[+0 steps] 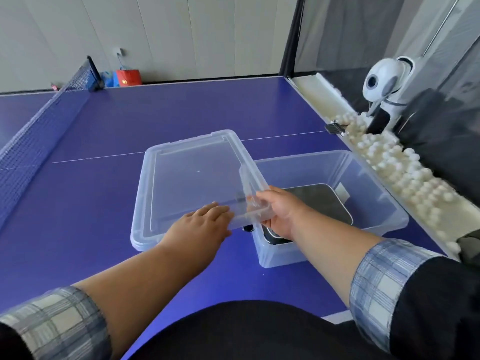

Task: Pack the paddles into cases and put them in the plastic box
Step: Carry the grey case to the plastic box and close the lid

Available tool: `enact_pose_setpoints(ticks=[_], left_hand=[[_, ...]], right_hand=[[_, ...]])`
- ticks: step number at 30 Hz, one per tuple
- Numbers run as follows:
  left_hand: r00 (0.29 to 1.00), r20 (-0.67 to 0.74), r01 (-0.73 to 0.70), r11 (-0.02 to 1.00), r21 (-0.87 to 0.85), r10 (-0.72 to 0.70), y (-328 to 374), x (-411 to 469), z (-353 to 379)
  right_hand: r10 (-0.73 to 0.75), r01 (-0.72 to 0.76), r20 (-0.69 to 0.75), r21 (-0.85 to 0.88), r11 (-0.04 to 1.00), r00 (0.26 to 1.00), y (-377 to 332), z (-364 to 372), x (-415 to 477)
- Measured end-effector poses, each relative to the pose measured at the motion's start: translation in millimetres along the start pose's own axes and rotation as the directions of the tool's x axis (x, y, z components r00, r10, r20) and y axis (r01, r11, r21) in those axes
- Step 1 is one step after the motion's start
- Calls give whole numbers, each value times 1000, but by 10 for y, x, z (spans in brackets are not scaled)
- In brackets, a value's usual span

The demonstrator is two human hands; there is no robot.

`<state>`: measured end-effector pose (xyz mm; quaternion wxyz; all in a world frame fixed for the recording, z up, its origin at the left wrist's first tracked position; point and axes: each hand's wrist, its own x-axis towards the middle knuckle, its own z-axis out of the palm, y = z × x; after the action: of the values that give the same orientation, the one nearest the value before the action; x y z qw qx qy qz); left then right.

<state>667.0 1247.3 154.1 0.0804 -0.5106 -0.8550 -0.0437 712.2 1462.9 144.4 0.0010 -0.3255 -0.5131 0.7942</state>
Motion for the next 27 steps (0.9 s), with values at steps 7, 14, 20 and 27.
enact_pose_setpoints(ticks=[7,14,20,27], left_hand=[[994,68,82,997,8,-82,1245,964,152],[951,253,167,984,57,-176,2332,1649,370],[911,350,221,975,30,-217,2765,2058,337],[872,366,329,943,51,-324,3119,2751,322]], right_hand=[[54,-51,31,-87,995,998,-470,-1509,78],[146,-134,66,-160,978,987,-713,-2615,167],[178,-170,56,-130,977,982,-869,-2893,202],[144,-155,131,80,985,981,-1036,-3037,100]])
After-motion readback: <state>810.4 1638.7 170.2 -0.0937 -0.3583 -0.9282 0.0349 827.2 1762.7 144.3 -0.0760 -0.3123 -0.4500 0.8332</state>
